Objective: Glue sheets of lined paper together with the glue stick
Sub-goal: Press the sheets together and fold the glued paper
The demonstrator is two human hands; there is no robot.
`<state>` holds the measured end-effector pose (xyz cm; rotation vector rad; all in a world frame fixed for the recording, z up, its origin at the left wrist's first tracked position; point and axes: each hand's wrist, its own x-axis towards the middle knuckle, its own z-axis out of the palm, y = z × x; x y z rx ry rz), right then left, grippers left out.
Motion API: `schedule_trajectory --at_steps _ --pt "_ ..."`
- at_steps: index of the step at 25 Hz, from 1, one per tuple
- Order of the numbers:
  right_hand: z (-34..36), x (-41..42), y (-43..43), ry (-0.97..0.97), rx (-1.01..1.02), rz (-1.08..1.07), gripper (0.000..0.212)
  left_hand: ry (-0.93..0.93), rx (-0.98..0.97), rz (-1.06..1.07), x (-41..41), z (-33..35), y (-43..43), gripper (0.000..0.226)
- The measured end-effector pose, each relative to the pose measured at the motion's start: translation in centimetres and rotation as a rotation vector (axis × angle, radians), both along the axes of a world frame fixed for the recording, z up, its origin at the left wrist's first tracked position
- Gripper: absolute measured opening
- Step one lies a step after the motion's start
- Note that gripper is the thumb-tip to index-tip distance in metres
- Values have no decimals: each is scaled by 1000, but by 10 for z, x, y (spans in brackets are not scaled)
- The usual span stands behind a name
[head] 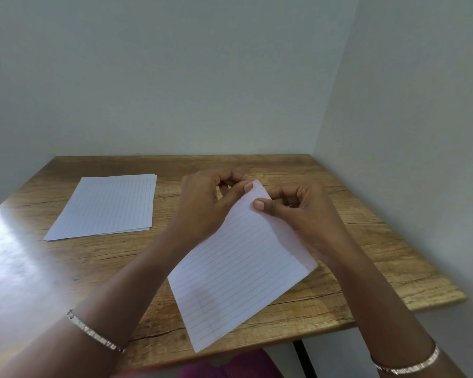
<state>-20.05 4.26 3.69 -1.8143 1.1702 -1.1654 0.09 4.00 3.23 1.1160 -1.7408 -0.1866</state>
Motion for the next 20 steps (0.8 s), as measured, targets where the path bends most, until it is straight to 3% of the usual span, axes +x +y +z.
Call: schedule_trajectory --at_steps 4,9,14,20 --pt "-2 -1 0 35 -9 -49 17 29 -5 17 1 2 2 17" --pt "3 8 -1 128 -9 -28 15 -3 44 -5 3 -2 2 30" --pt "0 -5 2 20 35 -9 15 93 32 64 3 1 5 10" --pt "1 -5 2 31 25 -32 17 146 19 73 4 0 7 13"
